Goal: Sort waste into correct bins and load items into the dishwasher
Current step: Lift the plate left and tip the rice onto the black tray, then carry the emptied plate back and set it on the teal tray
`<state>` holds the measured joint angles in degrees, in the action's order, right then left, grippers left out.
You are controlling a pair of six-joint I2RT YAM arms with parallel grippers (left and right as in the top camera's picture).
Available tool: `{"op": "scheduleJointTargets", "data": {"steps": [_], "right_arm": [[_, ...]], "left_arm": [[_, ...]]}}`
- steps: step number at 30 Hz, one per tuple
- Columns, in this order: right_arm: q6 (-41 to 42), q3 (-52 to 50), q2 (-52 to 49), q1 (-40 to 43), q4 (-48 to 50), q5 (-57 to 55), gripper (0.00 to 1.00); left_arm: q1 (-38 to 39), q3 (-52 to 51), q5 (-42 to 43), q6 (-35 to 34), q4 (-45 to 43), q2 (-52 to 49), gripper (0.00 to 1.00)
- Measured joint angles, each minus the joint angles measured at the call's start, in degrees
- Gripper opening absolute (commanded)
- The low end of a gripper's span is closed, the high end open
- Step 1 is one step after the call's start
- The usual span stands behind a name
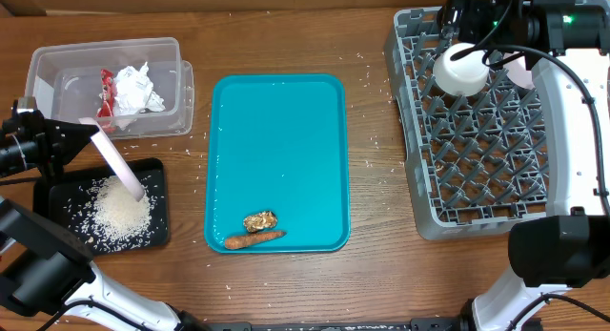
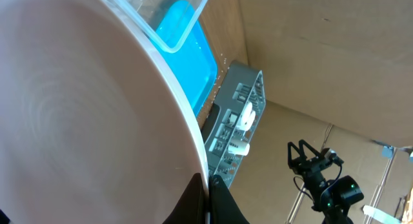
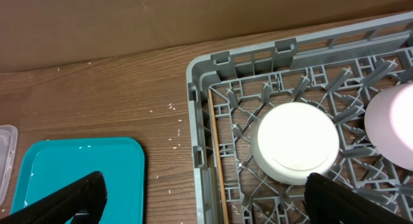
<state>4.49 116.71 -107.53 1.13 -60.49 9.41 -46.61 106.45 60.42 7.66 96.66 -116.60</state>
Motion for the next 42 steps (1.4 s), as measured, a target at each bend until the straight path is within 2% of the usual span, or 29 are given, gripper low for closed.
{"op": "scheduleJointTargets", "data": {"steps": [6,9,16,21,23,27,31,37,42], "right_arm": [[0.00,0.00,0.00,0.00,0.07,-0.02,1.00],[-0.02,0.00,0.00,0.02,0.02,0.00,1.00],[0.00,0.00,0.00,0.00,0.02,0.00,1.00],[0.00,0.00,0.00,0.00,0.04,0.00,1.00],[0.00,0.00,0.00,0.02,0.04,0.00,1.00],[0.00,-0.04,0.00,0.02,0.04,0.00,1.00],[0.00,-0.04,0.00,0.02,0.04,0.00,1.00],[0.00,-0.04,0.00,0.02,0.04,0.02,1.00],[0.00,-0.04,0.00,0.02,0.04,0.00,1.00]], "left_arm": [[1.20,-0.04,-0.04,0.02,-0.02,0.35,0.04],[4.15,-0.20,-1.57,-0.57,-0.04,2.10,0.04],[18.36,-0.26,-7.48,-5.31,0.07,9.97,0.04],[31.21,-0.26,-10.93,-9.25,-2.54,10.58,0.04],[36.02,-0.26,-14.45,-12.37,-6.71,10.58,0.04],[48.78,-0.35,-29.53,-22.27,-15.47,10.56,0.04],[58.07,-0.35,-40.54,-27.93,-22.97,10.51,0.04],[68.96,-0.35,-48.02,-31.78,-32.68,8.48,0.04],[73.72,-0.35,-52.30,-32.72,-35.71,2.38,0.04]]}}
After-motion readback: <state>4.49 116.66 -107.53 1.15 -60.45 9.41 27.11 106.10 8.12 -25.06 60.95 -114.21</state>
